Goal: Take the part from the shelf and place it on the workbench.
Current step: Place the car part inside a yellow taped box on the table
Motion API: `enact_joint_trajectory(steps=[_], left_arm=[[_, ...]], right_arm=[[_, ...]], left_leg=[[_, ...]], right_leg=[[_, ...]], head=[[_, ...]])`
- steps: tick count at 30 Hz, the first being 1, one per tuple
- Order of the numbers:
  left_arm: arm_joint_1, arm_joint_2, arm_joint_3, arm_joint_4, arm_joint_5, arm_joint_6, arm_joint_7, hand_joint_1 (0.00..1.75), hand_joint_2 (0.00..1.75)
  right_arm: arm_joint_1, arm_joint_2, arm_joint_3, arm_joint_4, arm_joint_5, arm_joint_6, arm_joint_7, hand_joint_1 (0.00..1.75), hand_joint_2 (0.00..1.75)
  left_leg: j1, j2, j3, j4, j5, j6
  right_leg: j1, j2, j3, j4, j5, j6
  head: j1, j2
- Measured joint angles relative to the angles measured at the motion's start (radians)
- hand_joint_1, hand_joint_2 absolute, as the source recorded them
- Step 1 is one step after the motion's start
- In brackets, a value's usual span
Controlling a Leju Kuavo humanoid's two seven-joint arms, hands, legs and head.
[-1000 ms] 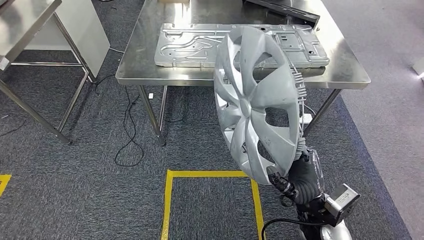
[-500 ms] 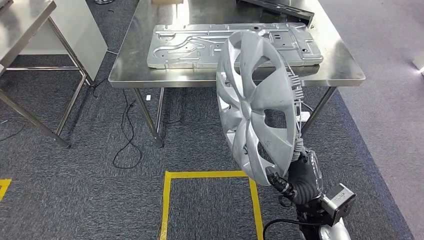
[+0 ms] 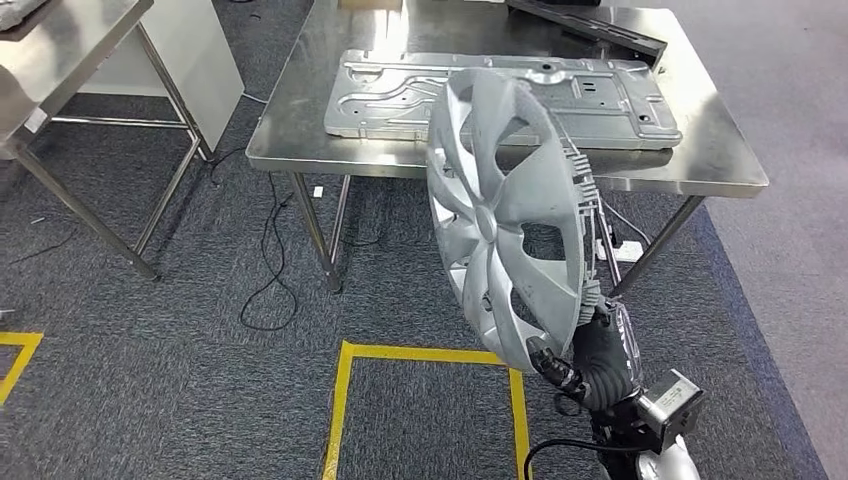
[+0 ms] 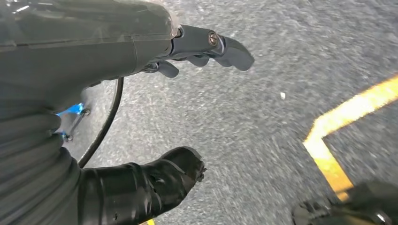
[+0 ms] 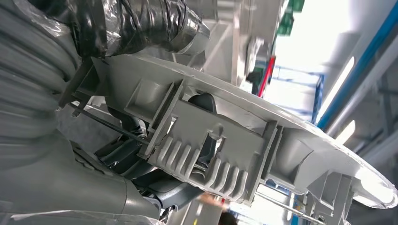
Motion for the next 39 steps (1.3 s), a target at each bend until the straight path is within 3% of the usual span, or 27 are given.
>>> enact_joint_trajectory(steps=[2, 4, 5, 6, 8, 10, 11, 15, 17, 19, 20, 21, 22, 24, 26, 29, 31, 32, 35, 36, 37, 38, 39], left_arm=[[-0.005, 0.000, 0.000, 0.000, 0.002, 0.005, -0.023, 0.00, 1.75], [-0.017, -0.004, 0.001, 0.000, 0.003, 0.010, -0.039, 0.00, 1.75], [-0.021, -0.005, 0.002, 0.000, 0.003, 0.011, -0.041, 0.00, 1.75], [-0.023, -0.007, 0.002, 0.000, 0.003, 0.012, -0.043, 0.00, 1.75], [-0.024, -0.008, 0.003, 0.000, 0.003, 0.012, -0.045, 0.00, 1.75], [-0.025, -0.008, 0.005, 0.000, 0.003, 0.012, -0.049, 0.00, 1.75], [-0.026, -0.008, 0.006, 0.000, 0.004, 0.013, -0.050, 0.00, 1.75], [-0.030, -0.008, 0.010, 0.000, 0.004, 0.013, -0.054, 0.00, 1.75], [-0.030, -0.008, 0.012, 0.000, 0.004, 0.013, -0.055, 0.00, 1.75], [-0.029, -0.008, 0.012, 0.000, 0.004, 0.013, -0.055, 0.00, 1.75], [-0.027, -0.008, 0.013, 0.000, 0.004, 0.013, -0.055, 0.00, 1.75], [-0.026, -0.008, 0.013, 0.000, 0.004, 0.013, -0.054, 0.00, 1.75], [-0.025, -0.008, 0.013, 0.000, 0.004, 0.013, -0.053, 0.00, 1.75], [-0.025, -0.008, 0.013, 0.000, 0.004, 0.013, -0.052, 0.00, 1.75], [-0.026, -0.007, 0.015, 0.000, 0.003, 0.013, -0.052, 0.00, 1.75], [-0.026, -0.007, 0.019, 0.000, 0.004, 0.013, -0.052, 0.00, 1.75], [-0.023, -0.006, 0.021, 0.000, 0.003, 0.013, -0.052, 0.00, 1.75], [-0.023, -0.006, 0.021, 0.000, 0.002, 0.013, -0.052, 0.00, 1.75], [-0.027, -0.007, 0.021, 0.000, 0.001, 0.013, -0.053, 0.00, 1.75], [-0.027, -0.008, 0.021, 0.000, 0.000, 0.013, -0.052, 0.00, 1.75], [-0.027, -0.008, 0.021, 0.000, -0.001, 0.012, -0.052, 0.00, 1.75], [-0.026, -0.008, 0.021, 0.000, -0.001, 0.012, -0.052, 0.00, 1.75], [-0.026, -0.009, 0.021, 0.000, -0.002, 0.012, -0.052, 0.00, 1.75]], right_arm=[[-0.005, 0.000, 0.000, -0.005, 0.012, -0.003, -0.005, 1.75, 1.75], [-0.016, 0.000, 0.000, -0.016, 0.016, -0.009, 0.004, 1.75, 1.75], [-0.021, 0.000, 0.000, -0.021, 0.016, -0.012, 0.011, 1.75, 1.75], [-0.023, 0.000, 0.000, -0.025, 0.016, -0.015, 0.015, 1.75, 1.75], [-0.025, 0.000, 0.000, -0.031, 0.016, -0.017, 0.019, 1.75, 1.75], [-0.027, 0.000, 0.000, -0.037, 0.015, -0.018, 0.019, 1.75, 1.75], [-0.028, 0.000, 0.000, -0.040, 0.015, -0.018, 0.018, 1.75, 1.75], [-0.030, 0.000, 0.001, -0.050, 0.013, -0.018, 0.017, 1.75, 1.75], [-0.031, 0.000, 0.001, -0.053, 0.013, -0.019, 0.017, 1.75, 1.75], [-0.033, 0.001, 0.001, -0.053, 0.012, -0.019, 0.017, 1.75, 1.75], [-0.032, 0.001, 0.001, -0.053, 0.012, -0.019, 0.017, 1.75, 1.75], [-0.031, 0.001, 0.001, -0.053, 0.012, -0.018, 0.017, 1.75, 1.75], [-0.030, 0.001, 0.001, -0.053, 0.012, -0.017, 0.017, 1.75, 1.75], [-0.030, 0.001, 0.001, -0.053, 0.012, -0.017, 0.017, 1.75, 1.75], [-0.032, 0.002, 0.001, -0.053, 0.012, -0.017, 0.016, 1.75, 1.75], [-0.033, 0.002, 0.001, -0.054, 0.021, -0.020, 0.015, 1.75, 1.75], [-0.034, 0.002, 0.001, -0.055, 0.034, -0.022, 0.015, 1.75, 1.75], [-0.037, 0.002, 0.001, -0.055, 0.039, -0.022, 0.014, 1.75, 1.75], [-0.045, 0.000, 0.003, -0.055, 0.057, -0.022, 0.014, 1.75, 1.75], [-0.047, -0.001, 0.004, -0.054, 0.064, -0.023, 0.015, 1.75, 1.75], [-0.049, -0.003, 0.005, -0.053, 0.070, -0.024, 0.016, 1.75, 1.75], [-0.054, -0.006, 0.005, -0.051, 0.075, -0.027, 0.018, 1.75, 1.75], [-0.060, -0.010, 0.005, -0.050, 0.079, -0.029, 0.019, 1.75, 1.75]], left_leg=[[0.006, -0.012, 0.009, -0.009, 0.003, 0.008], [0.007, -0.024, 0.013, -0.009, -0.001, 0.012], [0.007, -0.030, 0.016, -0.009, -0.004, 0.011], [0.007, -0.034, 0.022, -0.009, -0.008, 0.010], [0.010, -0.042, 0.040, -0.008, -0.021, 0.003], [0.008, -0.045, 0.052, -0.008, -0.034, -0.007], [0.007, -0.046, 0.053, -0.008, -0.038, -0.013], [0.009, -0.042, 0.054, -0.003, -0.056, -0.035], [0.010, -0.036, 0.017, 0.077, -0.091, -0.040], [0.010, -0.032, -0.067, 0.219, -0.132, -0.041], [0.010, -0.032, -0.105, 0.271, -0.137, -0.040], [0.010, -0.031, -0.129, 0.289, -0.122, -0.039], [0.010, -0.030, -0.133, 0.266, -0.086, -0.037], [0.008, -0.028, -0.098, 0.144, 0.008, -0.025], [0.000, -0.026, -0.061, 0.045, 0.049, -0.014], [-0.004, -0.028, -0.043, 0.008, 0.038, -0.006], [0.000, -0.029, -0.024, -0.007, 0.035, 0.003], [0.002, -0.029, -0.015, -0.011, 0.032, 0.007], [0.003, -0.030, 0.006, -0.013, 0.014, 0.011], [0.003, -0.031, 0.016, -0.013, 0.006, 0.010], [0.005, -0.033, 0.028, -0.012, -0.003, 0.008], [0.006, -0.034, 0.042, -0.012, -0.013, 0.005], [0.008, -0.035, 0.055, -0.011, -0.024, 0.001]], right_leg=[[-0.008, 0.032, -0.038, 0.081, -0.042, 0.010], [-0.015, 0.051, -0.109, 0.207, -0.088, 0.017], [-0.018, 0.053, -0.137, 0.246, -0.091, 0.020], [-0.020, 0.053, -0.148, 0.251, -0.074, 0.022], [-0.025, 0.053, -0.114, 0.152, 0.008, 0.023], [-0.024, 0.056, -0.064, 0.035, 0.058, 0.020], [-0.021, 0.057, -0.051, 0.005, 0.061, 0.016], [-0.019, 0.059, -0.032, -0.016, 0.043, -0.009], [-0.020, 0.056, -0.015, -0.024, 0.035, -0.023], [-0.015, 0.052, 0.000, -0.025, 0.023, -0.033], [-0.012, 0.052, 0.008, -0.025, 0.016, -0.035], [-0.010, 0.053, 0.017, -0.025, 0.009, -0.036], [-0.008, 0.054, 0.028, -0.025, 0.000, -0.036], [-0.005, 0.054, 0.050, -0.025, -0.019, -0.034], [-0.003, 0.055, 0.060, -0.025, -0.034, -0.026], [-0.006, 0.054, 0.065, -0.022, -0.035, -0.011], [-0.008, 0.055, 0.052, 0.014, -0.039, -0.002], [-0.010, 0.056, 0.029, 0.053, -0.048, 0.003], [-0.019, 0.057, -0.089, 0.218, -0.104, 0.018], [-0.023, 0.057, -0.118, 0.242, -0.110, 0.022], [-0.026, 0.057, -0.129, 0.229, -0.095, 0.025], [-0.028, 0.057, -0.125, 0.184, -0.059, 0.027], [-0.031, 0.056, -0.110, 0.119, -0.005, 0.027]], head=[[0.001, 0.000], [0.002, 0.000], [0.002, 0.000], [0.002, 0.000], [0.002, 0.000], [0.002, 0.000], [0.001, 0.000], [-0.001, 0.000], [-0.002, 0.000], [-0.003, 0.000], [-0.003, 0.000], [-0.003, 0.000], [-0.003, 0.000], [-0.002, 0.000], [-0.001, 0.000], [-0.001, 0.000], [-0.001, 0.000], [-0.001, 0.000], [-0.001, 0.000], [-0.001, 0.000], [-0.001, 0.000], [-0.001, 0.000], [0.000, 0.000]])
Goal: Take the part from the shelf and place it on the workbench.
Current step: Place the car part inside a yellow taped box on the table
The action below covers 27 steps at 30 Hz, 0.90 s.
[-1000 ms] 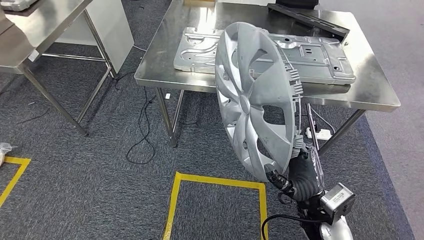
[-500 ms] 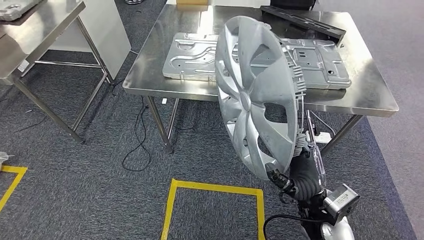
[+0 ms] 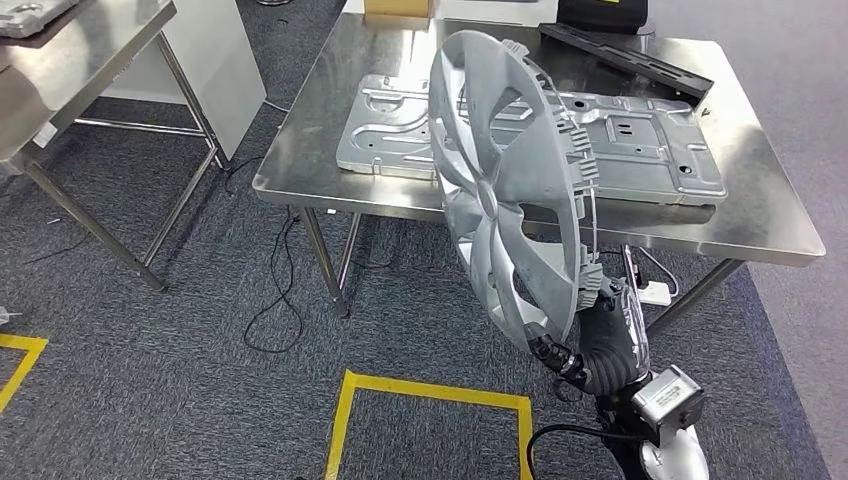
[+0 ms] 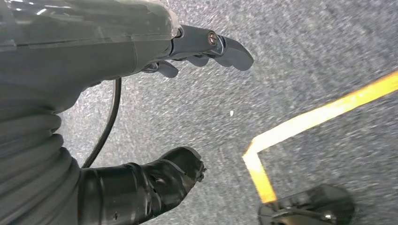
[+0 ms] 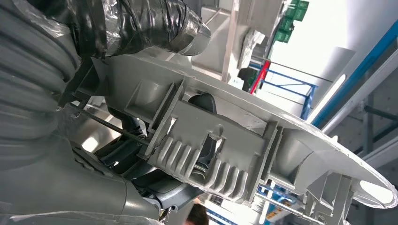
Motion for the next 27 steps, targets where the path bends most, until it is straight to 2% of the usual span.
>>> enact_joint_trajectory(steps=[1, 2, 3, 5, 7, 9, 11, 12, 13, 14, 16, 18, 19, 20, 22, 24, 27], left_arm=[[-0.001, 0.000, 0.000, 0.000, -0.001, 0.000, 0.000, 0.00, 1.75], [-0.002, -0.001, 0.000, 0.000, -0.002, -0.001, 0.000, 0.00, 1.75], [-0.004, -0.002, 0.000, 0.000, -0.003, -0.001, -0.001, 0.00, 1.75], [-0.007, -0.002, 0.000, 0.000, -0.004, -0.002, -0.001, 0.00, 1.75], [-0.007, -0.002, 0.000, 0.000, -0.006, -0.002, -0.002, 0.00, 1.75], [-0.008, -0.003, 0.000, 0.000, -0.008, -0.003, -0.002, 0.00, 1.75], [-0.007, -0.004, 0.000, 0.000, -0.010, -0.004, -0.002, 0.00, 1.75], [-0.006, -0.004, 0.000, 0.000, -0.011, -0.004, -0.002, 0.00, 1.75], [-0.005, -0.004, 0.000, 0.000, -0.013, -0.005, -0.002, 0.00, 1.75], [-0.005, -0.004, 0.000, 0.000, -0.014, -0.005, -0.002, 0.00, 1.75], [-0.004, -0.004, 0.000, 0.000, -0.015, -0.006, -0.002, 0.00, 1.75], [-0.006, -0.004, 0.000, 0.000, -0.015, -0.008, -0.001, 0.00, 1.75], [-0.006, -0.004, 0.000, 0.000, -0.016, -0.009, -0.001, 0.00, 1.75], [-0.007, -0.004, 0.000, 0.000, -0.016, -0.010, 0.000, 0.00, 1.75], [-0.006, -0.005, 0.000, 0.000, -0.017, -0.011, 0.000, 0.00, 1.75], [-0.006, -0.005, 0.000, 0.000, -0.017, -0.012, 0.000, 0.00, 1.75], [-0.007, -0.005, 0.000, 0.000, -0.018, -0.012, 0.000, 0.00, 1.75]], right_arm=[[-0.008, -0.004, 0.000, 0.002, 0.002, -0.003, 0.001, 1.75, 1.75], [-0.019, -0.007, 0.000, 0.004, 0.004, -0.004, 0.002, 1.75, 1.75], [-0.028, -0.010, 0.000, 0.005, 0.004, -0.006, 0.003, 1.75, 1.75], [-0.044, -0.016, 0.000, 0.008, 0.004, -0.006, 0.008, 1.75, 1.75], [-0.056, -0.022, 0.000, 0.010, 0.005, -0.006, 0.017, 1.75, 1.75], [-0.073, -0.028, 0.000, 0.015, 0.004, -0.005, 0.025, 1.75, 1.75], [-0.092, -0.033, 0.000, 0.021, 0.003, -0.004, 0.028, 1.75, 1.75], [-0.098, -0.035, 0.000, 0.023, 0.002, -0.004, 0.030, 1.75, 1.75], [-0.102, -0.037, 0.000, 0.026, 0.002, -0.004, 0.032, 1.75, 1.75], [-0.106, -0.040, 0.000, 0.029, 0.002, -0.003, 0.034, 1.75, 1.75], [-0.116, -0.045, 0.000, 0.034, 0.002, -0.003, 0.040, 1.75, 1.75], [-0.133, -0.050, 0.000, 0.040, 0.001, -0.003, 0.047, 1.75, 1.75], [-0.142, -0.053, 0.000, 0.044, 0.001, -0.003, 0.049, 1.75, 1.75], [-0.149, -0.056, 0.000, 0.046, 0.001, -0.003, 0.052, 1.75, 1.75], [-0.157, -0.063, 0.000, 0.050, 0.000, -0.003, 0.056, 1.75, 1.75], [-0.159, -0.068, 0.000, 0.052, 0.000, -0.003, 0.058, 1.75, 1.75], [-0.162, -0.070, 0.000, 0.053, 0.000, -0.003, 0.059, 1.75, 1.75]], left_leg=[[0.001, -0.001, 0.012, 0.000, -0.010, -0.005], [0.001, -0.002, 0.018, 0.000, -0.018, -0.012], [0.001, -0.003, 0.021, -0.002, -0.023, -0.019], [0.000, -0.002, 0.026, 0.000, -0.025, -0.030], [0.002, 0.001, 0.015, 0.040, -0.024, -0.037], [0.004, 0.005, -0.045, 0.144, -0.044, -0.040], [0.004, 0.006, -0.128, 0.256, -0.093, -0.043], [0.004, 0.006, -0.158, 0.282, -0.111, -0.043], [0.003, 0.006, -0.175, 0.281, -0.112, -0.041], [0.002, 0.006, -0.176, 0.247, -0.089, -0.036], [-0.004, 0.007, -0.151, 0.126, 0.011, -0.019], [-0.013, 0.007, -0.132, 0.042, 0.071, -0.007], [-0.016, 0.007, -0.128, 0.026, 0.078, -0.005], [-0.017, 0.007, -0.122, 0.020, 0.071, -0.003], [-0.014, 0.006, -0.098, 0.006, 0.075, 0.003], [-0.011, 0.005, -0.077, -0.004, 0.072, 0.008], [-0.011, 0.005, -0.071, -0.007, 0.069, 0.010]], right_leg=[[0.000, 0.000, 0.013, -0.057, 0.042, -0.001], [0.003, 0.000, 0.023, -0.099, 0.071, -0.006], [0.006, 0.000, 0.027, -0.120, 0.087, -0.012], [0.010, 0.001, 0.033, -0.124, 0.084, -0.028], [0.009, 0.002, 0.051, -0.131, 0.078, -0.044], [0.011, 0.000, 0.069, -0.135, 0.067, -0.057], [0.015, 0.001, 0.083, -0.136, 0.053, -0.064], [0.018, 0.002, 0.092, -0.136, 0.045, -0.065], [0.021, 0.003, 0.103, -0.136, 0.036, -0.066], [0.025, 0.004, 0.117, -0.136, 0.026, -0.066], [0.030, 0.003, 0.141, -0.136, 0.006, -0.065], [0.031, 0.005, 0.153, -0.135, -0.011, -0.058], [0.030, 0.005, 0.155, -0.133, -0.015, -0.052], [0.030, 0.006, 0.159, -0.131, -0.016, -0.047], [0.028, 0.003, 0.162, -0.113, -0.018, -0.039], [0.027, -0.001, 0.158, -0.092, -0.019, -0.035], [0.027, 0.000, 0.144, -0.065, -0.017, -0.032]], head=[[0.000, 0.000], [0.000, 0.000], [-0.001, 0.000], [-0.001, 0.000], [-0.002, 0.000], [-0.004, 0.000], [-0.005, 0.000], [-0.005, 0.000], [-0.005, 0.000], [-0.005, 0.000], [-0.004, 0.000], [-0.004, 0.000], [-0.004, 0.000], [-0.004, 0.000], [-0.004, 0.000], [-0.002, 0.000], [0.000, 0.000]])
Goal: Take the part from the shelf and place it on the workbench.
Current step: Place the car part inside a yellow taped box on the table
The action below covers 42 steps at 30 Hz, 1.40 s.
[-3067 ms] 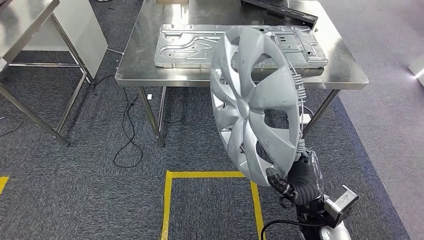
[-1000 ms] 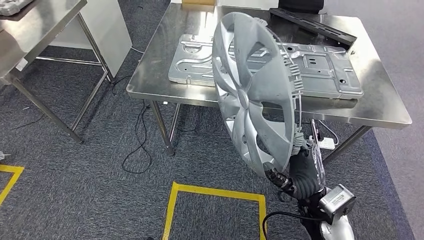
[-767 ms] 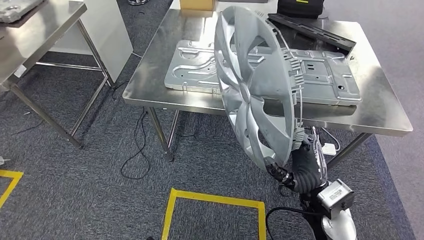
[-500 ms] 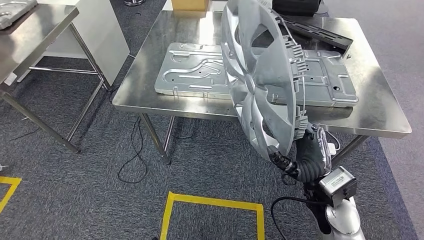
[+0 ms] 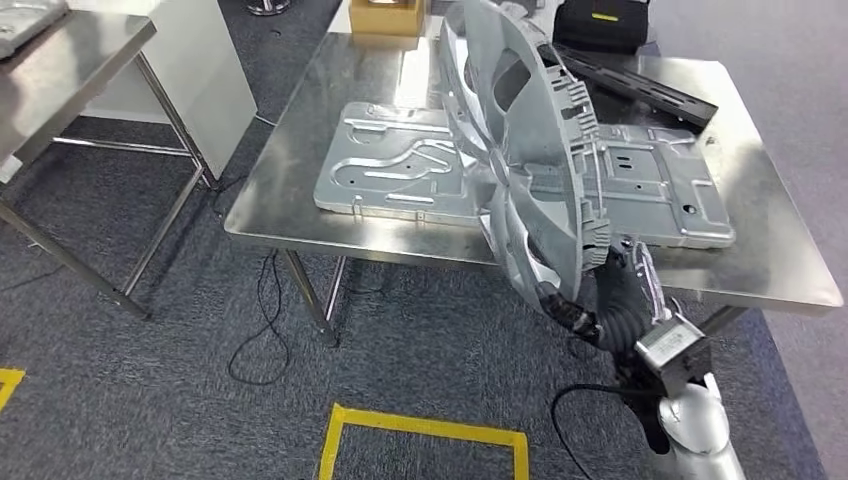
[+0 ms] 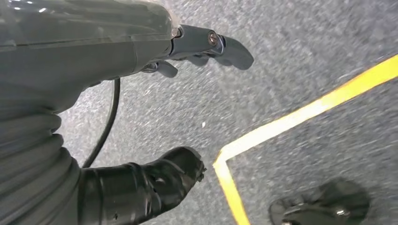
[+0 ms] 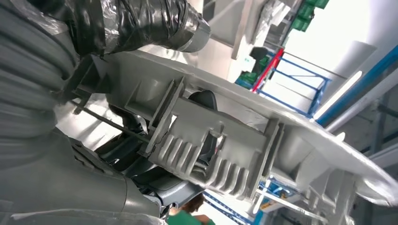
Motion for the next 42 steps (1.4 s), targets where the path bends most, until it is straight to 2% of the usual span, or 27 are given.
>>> enact_joint_trajectory(steps=[1, 3, 4, 5, 7, 9, 12, 14, 15, 17, 18, 19, 20, 23, 24, 25, 27, 29, 30, 32, 33, 34, 35, 37, 38, 39, 42], left_arm=[[-0.001, 0.000, 0.000, 0.000, 0.000, 0.000, 0.000, 0.00, 1.75], [-0.006, 0.000, 0.000, 0.000, -0.004, -0.002, 0.001, 0.00, 1.75], [-0.007, -0.001, 0.000, 0.000, -0.006, -0.003, 0.002, 0.00, 1.75], [-0.008, -0.002, 0.000, 0.000, -0.010, -0.005, 0.003, 0.00, 1.75], [-0.008, -0.004, 0.000, 0.000, -0.014, -0.006, 0.004, 0.00, 1.75], [-0.011, -0.005, -0.001, 0.000, -0.016, -0.007, 0.006, 0.00, 1.75], [-0.015, -0.006, -0.001, 0.000, -0.022, -0.009, 0.009, 0.00, 1.75], [-0.018, -0.006, -0.002, 0.000, -0.029, -0.011, 0.010, 0.00, 1.75], [-0.018, -0.006, -0.002, 0.000, -0.031, -0.012, 0.010, 0.00, 1.75], [-0.018, -0.006, -0.002, 0.000, -0.036, -0.015, 0.010, 0.00, 1.75], [-0.018, -0.006, -0.002, 0.000, -0.038, -0.017, 0.010, 0.00, 1.75], [-0.017, -0.006, -0.002, 0.000, -0.040, -0.019, 0.010, 0.00, 1.75], [-0.017, -0.006, -0.002, 0.000, -0.041, -0.020, 0.010, 0.00, 1.75], [-0.015, -0.006, -0.002, 0.000, -0.044, -0.022, 0.010, 0.00, 1.75], [-0.015, -0.005, -0.002, 0.000, -0.046, -0.022, 0.010, 0.00, 1.75], [-0.015, -0.005, -0.002, 0.000, -0.050, -0.023, 0.011, 0.00, 1.75], [-0.021, -0.005, -0.003, 0.000, -0.057, -0.024, 0.010, 0.00, 1.75], [-0.029, -0.005, -0.004, 0.000, -0.063, -0.029, 0.004, 0.00, 1.75], [-0.033, -0.005, -0.005, 0.000, -0.066, -0.034, 0.000, 0.00, 1.75], [-0.039, -0.006, -0.007, 0.000, -0.071, -0.042, -0.004, 0.00, 1.75], [-0.040, -0.006, -0.008, 0.000, -0.072, -0.044, -0.005, 0.00, 1.75], [-0.039, -0.007, -0.009, 0.000, -0.072, -0.045, -0.005, 0.00, 1.75], [-0.038, -0.008, -0.010, 0.000, -0.073, -0.046, -0.006, 0.00, 1.75], [-0.035, -0.008, -0.011, 0.000, -0.074, -0.046, -0.006, 0.00, 1.75], [-0.036, -0.008, -0.013, 0.000, -0.077, -0.045, -0.001, 0.00, 1.75], [-0.038, -0.008, -0.015, 0.000, -0.081, -0.044, 0.006, 0.00, 1.75], [-0.036, -0.008, -0.019, 0.000, -0.091, -0.038, 0.013, 0.00, 1.75]], right_arm=[[-0.004, -0.001, 0.000, 0.001, 0.000, 0.000, 0.000, 1.75, 1.75], [-0.024, -0.010, 0.000, 0.012, 0.006, -0.001, 0.007, 1.75, 1.75], [-0.038, -0.017, 0.000, 0.022, 0.015, -0.004, 0.013, 1.75, 1.75], [-0.052, -0.025, 0.000, 0.032, 0.026, -0.008, 0.019, 1.75, 1.75], [-0.075, -0.037, 0.000, 0.050, 0.045, -0.019, 0.026, 1.75, 1.75], [-0.093, -0.042, 0.001, 0.063, 0.054, -0.027, 0.028, 1.75, 1.75], [-0.119, -0.048, 0.002, 0.082, 0.071, -0.035, 0.035, 1.75, 1.75], [-0.144, -0.053, 0.002, 0.100, 0.100, -0.045, 0.046, 1.75, 1.75], [-0.160, -0.055, 0.002, 0.111, 0.116, -0.051, 0.053, 1.75, 1.75], [-0.194, -0.060, 0.005, 0.140, 0.155, -0.059, 0.066, 1.75, 1.75], [-0.210, -0.063, 0.008, 0.157, 0.173, -0.062, 0.072, 1.75, 1.75], [-0.224, -0.066, 0.011, 0.174, 0.188, -0.063, 0.076, 1.75, 1.75], [-0.236, -0.068, 0.013, 0.189, 0.196, -0.064, 0.080, 1.75, 1.75], [-0.267, -0.074, 0.023, 0.225, 0.237, -0.079, 0.086, 1.75, 1.75], [-0.282, -0.077, 0.029, 0.238, 0.269, -0.089, 0.092, 1.75, 1.75], [-0.302, -0.081, 0.041, 0.257, 0.325, -0.104, 0.105, 1.75, 1.75], [-0.352, -0.097, 0.073, 0.302, 0.484, -0.143, 0.143, 1.75, 1.75], [-0.416, -0.126, 0.119, 0.362, 0.679, -0.188, 0.182, 1.75, 1.75], [-0.450, -0.140, 0.146, 0.398, 0.766, -0.205, 0.197, 1.75, 1.75], [-0.500, -0.162, 0.196, 0.471, 0.871, -0.218, 0.213, 1.75, 1.75], [-0.512, -0.170, 0.216, 0.502, 0.891, -0.220, 0.217, 1.75, 1.75], [-0.516, -0.176, 0.231, 0.528, 0.899, -0.220, 0.218, 1.75, 1.75], [-0.519, -0.181, 0.242, 0.546, 0.902, -0.220, 0.220, 1.75, 1.75], [-0.533, -0.187, 0.260, 0.573, 0.923, -0.221, 0.227, 1.75, 1.75], [-0.546, -0.190, 0.273, 0.587, 0.949, -0.219, 0.234, 1.75, 1.75], [-0.560, -0.193, 0.290, 0.605, 0.985, -0.217, 0.243, 1.75, 1.75], [-0.596, -0.195, 0.359, 0.699, 1.113, -0.227, 0.261, 1.75, 1.75]], left_leg=[[0.000, 0.000, 0.004, -0.001, -0.003, 0.001], [0.002, 0.000, 0.027, -0.002, -0.024, 0.001], [0.004, -0.002, 0.046, -0.001, -0.041, -0.001], [0.006, -0.003, 0.068, 0.000, -0.060, -0.004], [0.009, -0.007, 0.101, 0.003, -0.091, -0.015], [0.008, -0.009, 0.116, 0.004, -0.112, -0.030], [0.008, -0.007, 0.115, 0.031, -0.105, -0.047], [0.010, -0.003, 0.070, 0.112, -0.104, -0.054], [0.011, 0.000, 0.032, 0.170, -0.120, -0.056], [0.012, 0.001, -0.052, 0.274, -0.177, -0.058], [0.012, 0.001, -0.084, 0.296, -0.200, -0.057], [0.011, 0.001, -0.100, 0.287, -0.203, -0.054], [0.010, 0.001, -0.102, 0.247, -0.178, -0.049], [-0.003, -0.001, -0.083, 0.076, -0.016, -0.022], [-0.009, -0.001, -0.078, 0.047, 0.019, -0.016], [-0.015, -0.003, -0.075, 0.034, 0.032, -0.012], [-0.017, -0.003, -0.060, 0.019, 0.037, -0.007], [-0.012, -0.003, -0.043, 0.000, 0.038, 0.000], [-0.011, -0.003, -0.035, -0.005, 0.035, 0.003], [-0.010, -0.004, -0.021, -0.007, 0.023, 0.008], [-0.010, -0.006, -0.013, -0.006, 0.015, 0.008], [-0.009, -0.008, -0.005, -0.005, 0.007, 0.008], [-0.008, -0.010, 0.004, -0.003, -0.001, 0.007], [-0.008, -0.012, 0.015, 0.006, -0.021, 0.000], [-0.009, -0.013, 0.017, 0.012, -0.029, -0.004], [-0.009, -0.013, 0.016, 0.016, -0.034, -0.009], [-0.008, -0.014, 0.012, 0.015, -0.038, -0.024]], right_leg=[[-0.001, 0.001, -0.019, 0.029, -0.004, 0.002], [-0.009, 0.001, -0.111, 0.132, -0.042, 0.015], [-0.015, 0.001, -0.150, 0.152, -0.049, 0.022], [-0.021, 0.001, -0.175, 0.138, -0.037, 0.029], [-0.025, 0.000, -0.163, 0.018, 0.068, 0.029], [-0.021, -0.001, -0.150, -0.045, 0.131, 0.015], [-0.019, 0.003, -0.130, -0.056, 0.122, -0.012], [-0.019, 0.003, -0.109, -0.063, 0.109, -0.026], [-0.017, 0.002, -0.099, -0.064, 0.099, -0.031], [-0.013, 0.004, -0.076, -0.065, 0.078, -0.036], [-0.010, 0.005, -0.061, -0.065, 0.066, -0.038], [-0.007, 0.006, -0.046, -0.065, 0.055, -0.038], [-0.003, 0.006, -0.027, -0.065, 0.042, -0.038], [0.003, 0.008, 0.014, -0.064, 0.005, -0.034], [0.002, 0.011, 0.019, -0.065, -0.004, -0.030], [-0.001, 0.014, 0.025, -0.067, -0.009, -0.024], [-0.006, 0.016, 0.032, -0.074, -0.018, -0.014], [-0.008, 0.012, 0.018, -0.040, -0.038, -0.005], [-0.010, 0.010, -0.010, 0.009, -0.058, 0.000], [-0.014, 0.008, -0.097, 0.144, -0.093, 0.011], [-0.017, 0.008, -0.137, 0.193, -0.093, 0.016], [-0.020, 0.007, -0.162, 0.207, -0.075, 0.020], [-0.022, 0.007, -0.167, 0.180, -0.036, 0.022], [-0.026, 0.006, -0.138, 0.056, 0.062, 0.023], [-0.025, 0.006, -0.120, -0.002, 0.091, 0.021], [-0.023, 0.007, -0.109, -0.036, 0.103, 0.016], [-0.018, 0.008, -0.102, -0.055, 0.097, -0.003]], head=[[0.000, 0.000], [-0.001, 0.000], [-0.001, 0.000], [-0.001, 0.000], [-0.001, 0.000], [0.000, 0.000], [-0.001, 0.000], [-0.002, 0.000], [-0.002, 0.000], [-0.002, 0.000], [-0.002, 0.000], [-0.002, 0.000], [-0.002, 0.000], [-0.001, 0.000], [-0.001, 0.000], [-0.001, 0.000], [-0.003, 0.000], [-0.004, 0.000], [-0.004, 0.000], [-0.003, 0.000], [-0.003, 0.000], [-0.003, 0.000], [-0.003, 0.000], [-0.003, 0.000], [-0.003, 0.000], [-0.004, 0.000], [-0.006, 0.000]])
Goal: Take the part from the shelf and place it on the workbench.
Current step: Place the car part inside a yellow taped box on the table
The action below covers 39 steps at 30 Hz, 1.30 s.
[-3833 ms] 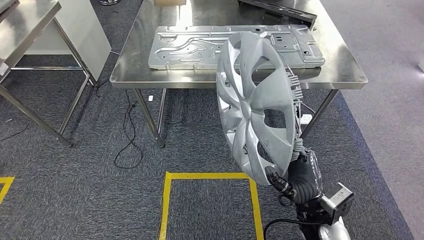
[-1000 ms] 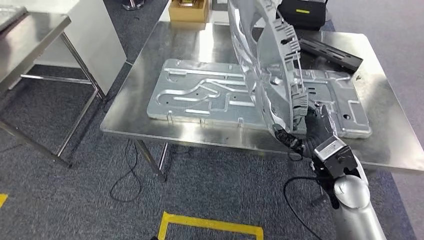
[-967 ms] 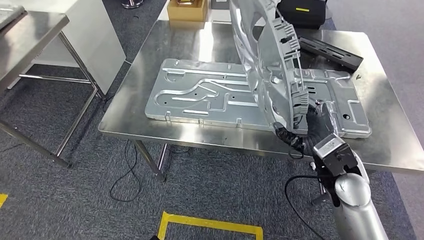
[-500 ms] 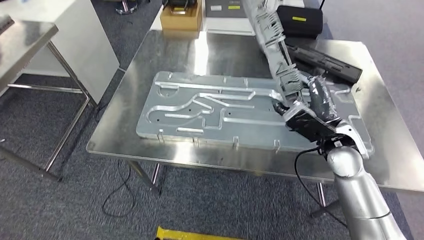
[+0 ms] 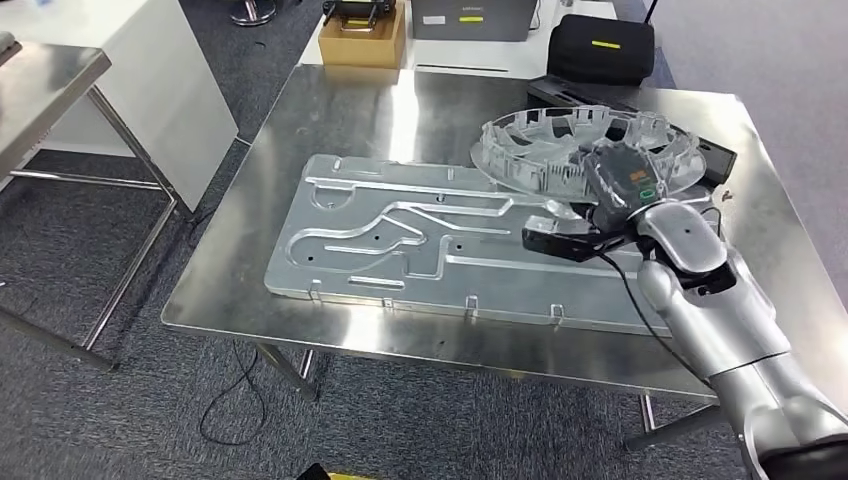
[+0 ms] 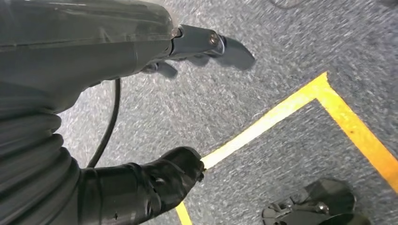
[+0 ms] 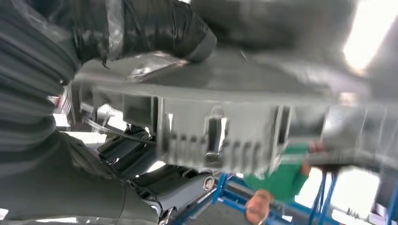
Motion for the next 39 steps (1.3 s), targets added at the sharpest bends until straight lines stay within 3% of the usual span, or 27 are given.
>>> enact_joint_trajectory(steps=[2, 5, 6, 7, 8, 11, 13, 17, 18, 21, 22, 23, 24, 25, 27, 28, 31, 33, 36, 37, 38, 39], left_arm=[[0.001, 0.000, 0.000, 0.000, 0.000, 0.003, -0.008, 0.00, 1.75], [0.001, 0.000, -0.001, 0.000, -0.001, 0.004, -0.007, 0.00, 1.75], [0.001, -0.001, -0.001, 0.000, -0.001, 0.004, -0.006, 0.00, 1.75], [0.001, -0.001, -0.001, 0.000, -0.001, 0.004, -0.006, 0.00, 1.75], [0.001, -0.001, -0.001, 0.000, -0.001, 0.004, -0.006, 0.00, 1.75], [0.000, -0.001, -0.001, 0.000, -0.003, 0.005, -0.005, 0.00, 1.75], [0.001, 0.000, -0.003, 0.000, -0.011, 0.012, 0.003, 0.00, 1.75], [0.020, 0.006, -0.005, 0.000, -0.005, 0.030, -0.001, 0.00, 0.00], [0.023, 0.008, -0.004, 0.000, 0.005, 0.029, -0.002, 0.00, 0.00], [0.022, 0.009, 0.013, 0.000, 0.040, 0.018, 0.007, 0.00, 0.00], [0.021, 0.009, 0.021, 0.000, 0.051, 0.015, 0.009, 0.00, 0.00], [0.019, 0.009, 0.029, 0.000, 0.058, 0.014, 0.010, 0.00, 0.00], [0.017, 0.008, 0.036, 0.000, 0.062, 0.013, 0.011, 0.00, 0.00], [0.016, 0.008, 0.041, 0.000, 0.065, 0.013, 0.012, 0.00, 0.00], [0.012, 0.008, 0.049, 0.000, 0.068, 0.011, 0.012, 0.00, 0.00], [0.010, 0.007, 0.052, 0.000, 0.070, 0.010, 0.012, 0.00, 0.00], [0.009, 0.008, 0.067, 0.000, 0.077, 0.004, 0.011, 0.00, 0.00], [0.012, 0.008, 0.078, 0.000, 0.081, 0.001, 0.008, 0.00, 0.00], [0.016, 0.008, 0.092, 0.000, 0.088, -0.001, 0.002, 0.00, 0.00], [0.017, 0.008, 0.096, 0.000, 0.091, -0.002, -0.002, 0.00, 0.00], [0.019, 0.008, 0.100, 0.000, 0.094, -0.002, -0.006, 0.00, 0.00], [0.022, 0.008, 0.103, 0.000, 0.098, -0.002, -0.011, 0.00, 0.00]], right_arm=[[-0.020, 0.002, 0.044, 0.070, 0.057, -0.009, 0.004, 1.75, 1.75], [-0.054, 0.005, 0.089, 0.136, 0.075, -0.008, 0.006, 1.75, 1.75], [-0.062, 0.006, 0.100, 0.151, 0.076, -0.007, 0.007, 1.75, 1.75], [-0.067, 0.007, 0.110, 0.164, 0.076, -0.007, 0.007, 1.75, 1.75], [-0.069, 0.008, 0.118, 0.173, 0.076, -0.005, 0.006, 1.31, 1.31], [-0.080, 0.009, 0.136, 0.191, 0.079, 0.011, 0.011, 0.00, 0.00], [-0.091, 0.010, 0.147, 0.204, 0.087, 0.029, 0.024, 0.00, 0.00], [-0.085, 0.016, 0.166, 0.253, 0.092, -0.002, 0.040, 0.00, 0.00], [-0.084, 0.017, 0.168, 0.262, 0.091, -0.013, 0.044, 0.00, 0.00], [-0.085, 0.019, 0.170, 0.273, 0.087, -0.024, 0.068, 0.00, 0.00], [-0.085, 0.020, 0.170, 0.273, 0.084, -0.025, 0.079, 0.00, 0.00], [-0.085, 0.020, 0.170, 0.272, 0.079, -0.027, 0.090, 0.00, 0.00], [-0.086, 0.021, 0.169, 0.267, 0.073, -0.028, 0.101, 0.00, 0.00], [-0.087, 0.021, 0.168, 0.259, 0.065, -0.030, 0.112, 0.00, 0.00], [-0.091, 0.021, 0.160, 0.237, 0.047, -0.035, 0.130, 0.00, 0.00], [-0.092, 0.021, 0.152, 0.223, 0.032, -0.035, 0.137, 0.00, 0.00], [-0.087, 0.019, 0.103, 0.167, -0.040, -0.024, 0.146, 0.00, 0.00], [-0.085, 0.009, 0.065, 0.114, -0.081, -0.011, 0.146, 0.00, 0.00], [-0.082, -0.027, 0.018, 0.031, -0.111, 0.009, 0.145, 0.00, 0.00], [-0.077, -0.044, 0.003, 0.005, -0.122, 0.014, 0.145, 0.00, 0.00], [-0.070, -0.063, -0.013, -0.022, -0.134, 0.018, 0.145, 0.00, 0.00], [-0.059, -0.085, -0.032, -0.052, -0.151, 0.021, 0.145, 0.00, 0.00]], left_leg=[[0.002, 0.003, -0.013, 0.031, -0.023, -0.010], [0.008, 0.011, -0.105, 0.216, -0.105, -0.023], [0.010, 0.013, -0.137, 0.273, -0.121, -0.025], [0.012, 0.014, -0.152, 0.296, -0.116, -0.026], [0.013, 0.014, -0.148, 0.278, -0.093, -0.025], [0.012, 0.016, -0.060, 0.078, 0.010, -0.017], [0.010, 0.016, -0.026, 0.005, 0.029, -0.011], [0.011, 0.015, -0.017, -0.010, 0.035, 0.009], [0.012, 0.015, -0.016, -0.014, 0.038, 0.015], [0.011, 0.016, -0.017, -0.013, 0.042, 0.023], [0.010, 0.016, -0.017, -0.011, 0.042, 0.024], [0.010, 0.015, -0.018, -0.009, 0.042, 0.023], [0.010, 0.015, -0.018, -0.007, 0.041, 0.022], [0.009, 0.014, -0.018, -0.005, 0.040, 0.021], [0.006, 0.012, -0.022, 0.001, 0.038, 0.015], [0.005, 0.012, -0.025, 0.003, 0.038, 0.011], [0.005, 0.012, -0.032, 0.007, 0.040, -0.002], [0.007, 0.013, -0.046, 0.041, 0.002, -0.013], [0.013, 0.016, -0.099, 0.210, -0.121, -0.023], [0.015, 0.016, -0.108, 0.257, -0.145, -0.025], [0.016, 0.016, -0.101, 0.272, -0.151, -0.026], [0.017, 0.016, -0.074, 0.247, -0.139, -0.026]], right_leg=[[-0.003, -0.003, 0.008, -0.009, 0.001, -0.010], [-0.002, -0.010, 0.015, -0.013, -0.003, -0.021], [-0.001, -0.010, 0.016, -0.013, -0.005, -0.022], [0.000, -0.010, 0.019, -0.013, -0.006, -0.023], [0.000, -0.010, 0.022, -0.013, -0.008, -0.023], [0.002, -0.007, 0.030, -0.011, -0.014, -0.017], [0.004, -0.005, 0.030, -0.011, -0.016, -0.008], [0.002, -0.006, 0.024, 0.005, -0.031, 0.013], [0.001, -0.006, 0.007, 0.040, -0.053, 0.016], [-0.001, -0.006, -0.078, 0.220, -0.141, 0.021], [-0.001, -0.006, -0.095, 0.256, -0.148, 0.022], [-0.001, -0.006, -0.094, 0.255, -0.136, 0.022], [-0.001, -0.006, -0.073, 0.214, -0.107, 0.021], [-0.001, -0.006, -0.040, 0.147, -0.071, 0.019], [0.002, -0.005, 0.018, 0.031, -0.026, 0.014], [0.004, -0.004, 0.030, 0.004, -0.020, 0.010], [0.005, -0.004, 0.025, -0.005, -0.011, -0.004], [0.001, -0.006, 0.019, -0.010, 0.000, -0.018], [0.001, -0.013, -0.001, -0.012, 0.017, -0.027], [0.001, -0.015, -0.009, -0.011, 0.023, -0.026], [0.001, -0.017, -0.017, -0.011, 0.029, -0.025], [0.001, -0.018, -0.025, -0.010, 0.035, -0.023]], head=[[-0.001, 0.000], [-0.001, 0.000], [-0.001, 0.000], [-0.001, 0.000], [-0.001, 0.000], [-0.001, 0.000], [-0.001, 0.000], [-0.001, 0.000], [0.000, 0.000], [0.000, 0.000], [0.000, 0.000], [0.000, 0.000], [0.000, 0.000], [0.000, 0.000], [0.000, 0.000], [0.000, 0.000], [-0.001, 0.000], [-0.002, 0.000], [-0.005, 0.000], [-0.005, 0.000], [-0.006, 0.000], [-0.006, 0.000]])
